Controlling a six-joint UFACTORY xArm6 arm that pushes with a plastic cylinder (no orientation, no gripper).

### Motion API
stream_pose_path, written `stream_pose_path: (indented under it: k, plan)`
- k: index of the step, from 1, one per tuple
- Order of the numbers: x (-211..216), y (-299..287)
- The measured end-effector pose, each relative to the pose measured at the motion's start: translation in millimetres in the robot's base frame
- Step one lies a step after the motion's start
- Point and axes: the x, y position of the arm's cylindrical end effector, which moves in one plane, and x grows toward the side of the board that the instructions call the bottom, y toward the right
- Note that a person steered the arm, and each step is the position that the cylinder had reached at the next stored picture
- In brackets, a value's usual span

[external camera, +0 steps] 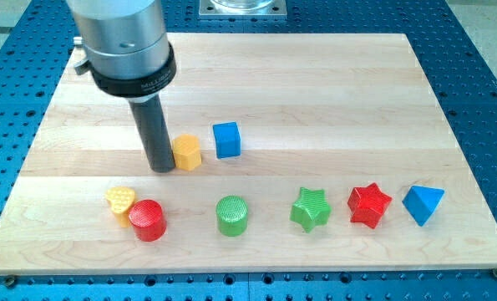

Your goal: Separate the heart from the red circle

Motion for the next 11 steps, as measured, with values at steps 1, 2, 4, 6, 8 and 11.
stream_pose_path:
  k: [1, 2, 4, 6, 8, 11]
  plan:
    - [-2.8, -10.9]
    - [-12.7, -97.5]
    - [123.5, -175.7]
    - [129.1, -150.7]
    - [102.7, -78.4]
    - [135.3, -106.5]
